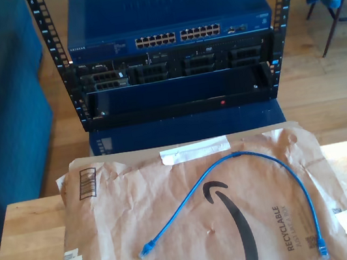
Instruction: Grab the cable and plug it in
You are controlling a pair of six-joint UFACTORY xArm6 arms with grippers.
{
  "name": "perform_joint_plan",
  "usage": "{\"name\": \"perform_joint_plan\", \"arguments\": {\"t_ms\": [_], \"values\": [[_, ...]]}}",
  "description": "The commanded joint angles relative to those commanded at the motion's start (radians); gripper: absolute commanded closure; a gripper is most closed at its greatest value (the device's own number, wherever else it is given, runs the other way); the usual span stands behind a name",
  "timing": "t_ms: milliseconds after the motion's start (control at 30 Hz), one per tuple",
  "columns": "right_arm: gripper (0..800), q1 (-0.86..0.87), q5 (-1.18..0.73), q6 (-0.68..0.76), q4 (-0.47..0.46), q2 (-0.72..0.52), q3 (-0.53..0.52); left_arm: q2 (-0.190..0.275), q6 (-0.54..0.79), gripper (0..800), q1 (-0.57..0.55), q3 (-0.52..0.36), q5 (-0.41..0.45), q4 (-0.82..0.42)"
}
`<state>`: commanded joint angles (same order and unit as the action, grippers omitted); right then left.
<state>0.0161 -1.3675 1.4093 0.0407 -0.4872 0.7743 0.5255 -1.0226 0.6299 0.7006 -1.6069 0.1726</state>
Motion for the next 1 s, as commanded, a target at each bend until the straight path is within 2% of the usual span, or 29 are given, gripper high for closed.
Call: {"name": "perform_joint_plan", "arguments": {"t_ms": [233, 433, 567, 733, 867, 1000], "values": [[4, -0.413, 0.068, 0.209, -0.002, 0.169, 0.117, 0.006, -0.081, 0, -0.072, -0.003, -0.006, 0.005], [3, -0.655, 0.169, 0.249, -0.002, 0.287, 0.164, 0.006, -0.117, 0, -0.109, -0.005, -0.006, 0.014], [3, -0.736, 0.25, 0.245, -0.002, 0.364, 0.167, 0.005, -0.118, 0, -0.11, -0.005, -0.005, 0.014], [4, -0.753, 0.393, 0.245, -0.002, 0.462, 0.176, -0.002, -0.121, 0, -0.11, -0.009, -0.003, 0.014], [4, -0.786, 0.439, 0.247, -0.003, 0.548, 0.198, -0.003, -0.123, 0, -0.126, -0.009, -0.002, 0.014], [4, -0.806, 0.466, 0.249, -0.005, 0.575, 0.196, -0.002, -0.132, 0, -0.146, -0.011, -0.002, 0.014]]}}
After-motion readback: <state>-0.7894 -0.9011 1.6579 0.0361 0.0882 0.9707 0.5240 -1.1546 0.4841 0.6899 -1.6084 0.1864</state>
